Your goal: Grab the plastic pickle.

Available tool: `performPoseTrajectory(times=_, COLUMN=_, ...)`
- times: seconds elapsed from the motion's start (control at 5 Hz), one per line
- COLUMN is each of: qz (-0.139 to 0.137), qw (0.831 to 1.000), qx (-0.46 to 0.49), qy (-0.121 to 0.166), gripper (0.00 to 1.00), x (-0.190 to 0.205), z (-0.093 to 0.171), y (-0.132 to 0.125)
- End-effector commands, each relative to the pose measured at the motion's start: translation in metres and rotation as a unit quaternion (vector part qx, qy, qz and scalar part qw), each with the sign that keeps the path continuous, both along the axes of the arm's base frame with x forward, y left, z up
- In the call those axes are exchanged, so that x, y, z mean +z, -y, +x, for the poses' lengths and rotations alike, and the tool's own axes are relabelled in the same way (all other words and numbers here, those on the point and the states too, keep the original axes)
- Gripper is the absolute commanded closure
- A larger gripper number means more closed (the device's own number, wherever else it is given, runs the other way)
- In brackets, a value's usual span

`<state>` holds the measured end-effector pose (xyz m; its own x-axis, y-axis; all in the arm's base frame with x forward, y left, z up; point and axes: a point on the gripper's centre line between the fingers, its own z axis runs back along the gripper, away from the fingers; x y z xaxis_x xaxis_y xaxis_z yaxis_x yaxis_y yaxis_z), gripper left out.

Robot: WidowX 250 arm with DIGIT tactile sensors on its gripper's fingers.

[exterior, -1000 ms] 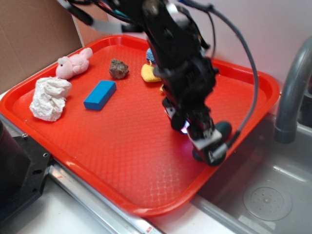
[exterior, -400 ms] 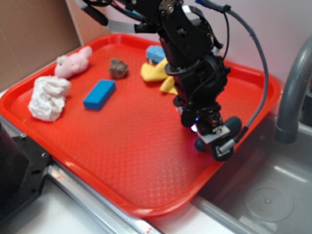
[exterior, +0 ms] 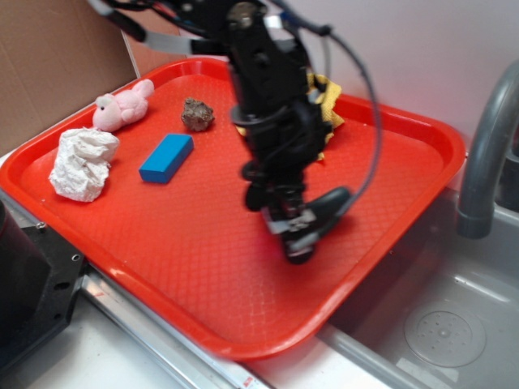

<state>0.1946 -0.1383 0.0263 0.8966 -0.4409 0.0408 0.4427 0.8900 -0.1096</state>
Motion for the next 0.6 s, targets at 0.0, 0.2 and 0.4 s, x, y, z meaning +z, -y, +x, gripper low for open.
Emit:
performPoseTrajectory(times=0.0, qz=0.054, qw=0.994, qx=0.093, qy=-0.033, gripper=1.00, x=0.051, z=-0.062, y=-0.035)
performPoseTrajectory(times=0.2, qz=0.064, qw=0.982, qx=0.173, qy=-0.033, gripper=1.00, x=0.098, z=-0.103, y=-0.071)
performPoseTrajectory(times=0.4, qz=0.051, qw=0.977, qx=0.207, qy=0.002, gripper=1.00, x=0.138, z=-0.116, y=-0.104)
